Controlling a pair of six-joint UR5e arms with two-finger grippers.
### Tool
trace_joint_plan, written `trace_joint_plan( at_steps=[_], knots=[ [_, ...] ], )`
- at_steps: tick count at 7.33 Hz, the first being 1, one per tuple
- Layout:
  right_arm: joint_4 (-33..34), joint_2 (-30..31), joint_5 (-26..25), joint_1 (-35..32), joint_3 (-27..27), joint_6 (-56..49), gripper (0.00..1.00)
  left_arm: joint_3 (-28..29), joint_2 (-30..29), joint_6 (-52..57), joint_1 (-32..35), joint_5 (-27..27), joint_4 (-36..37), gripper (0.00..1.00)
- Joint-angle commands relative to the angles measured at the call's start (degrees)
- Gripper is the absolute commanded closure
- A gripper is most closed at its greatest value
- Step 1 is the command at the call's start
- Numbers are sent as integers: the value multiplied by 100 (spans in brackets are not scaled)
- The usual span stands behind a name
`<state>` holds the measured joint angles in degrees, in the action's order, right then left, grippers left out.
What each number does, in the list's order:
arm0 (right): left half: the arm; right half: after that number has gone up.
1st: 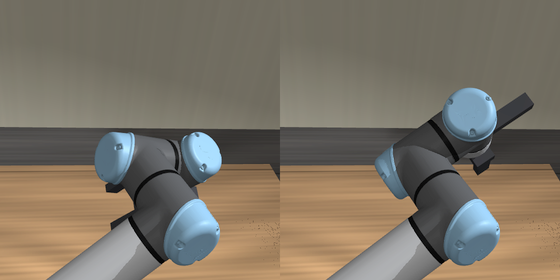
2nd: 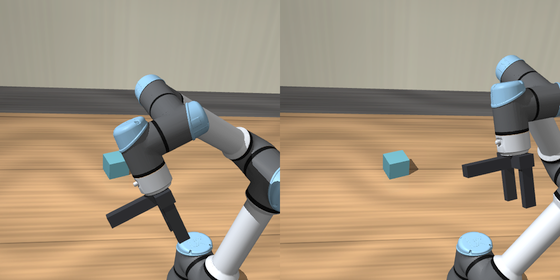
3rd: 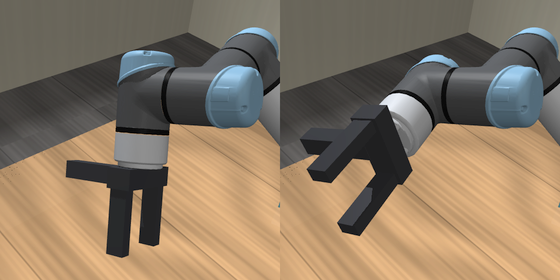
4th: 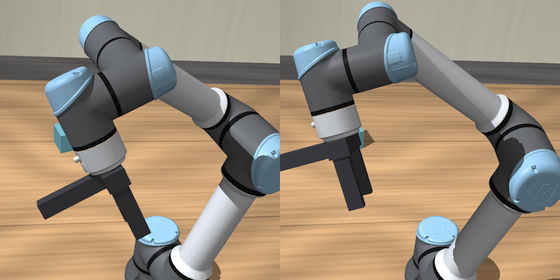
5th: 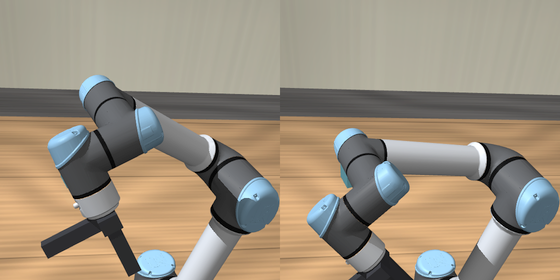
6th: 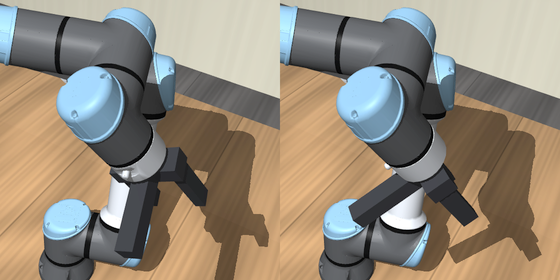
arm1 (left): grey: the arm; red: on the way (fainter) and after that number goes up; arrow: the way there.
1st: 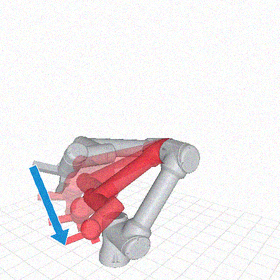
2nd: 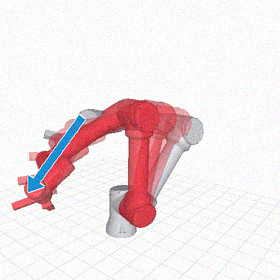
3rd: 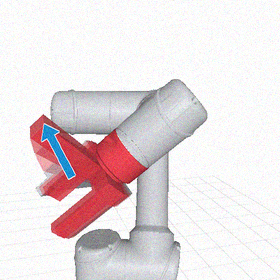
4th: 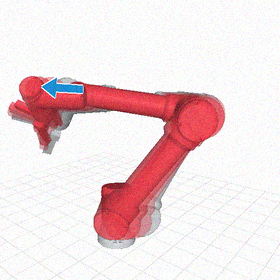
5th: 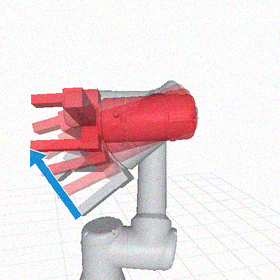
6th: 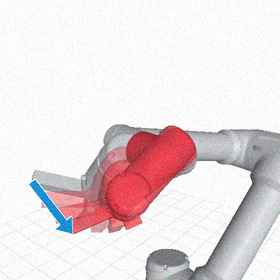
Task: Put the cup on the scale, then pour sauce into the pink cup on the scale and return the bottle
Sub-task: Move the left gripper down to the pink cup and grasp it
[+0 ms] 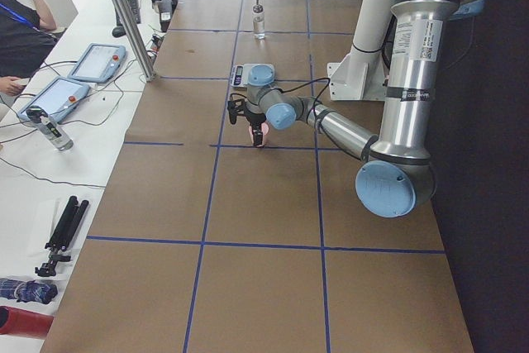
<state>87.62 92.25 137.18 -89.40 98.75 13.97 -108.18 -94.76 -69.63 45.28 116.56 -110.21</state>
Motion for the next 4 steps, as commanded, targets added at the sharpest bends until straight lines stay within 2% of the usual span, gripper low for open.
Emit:
trace_joint_plan(
  at_steps=[1,3,4],
  knots=[
    [-8,3,2,1,4,0,0,95,-7,-7,-151,-19,-9,0],
    [-9,-5,-7,1,13,0,0,148,-34,20,-195,-19,-18,2],
    [-9,-31,-7,1,13,0,0,140,-42,20,-195,7,-10,9]
  ],
)
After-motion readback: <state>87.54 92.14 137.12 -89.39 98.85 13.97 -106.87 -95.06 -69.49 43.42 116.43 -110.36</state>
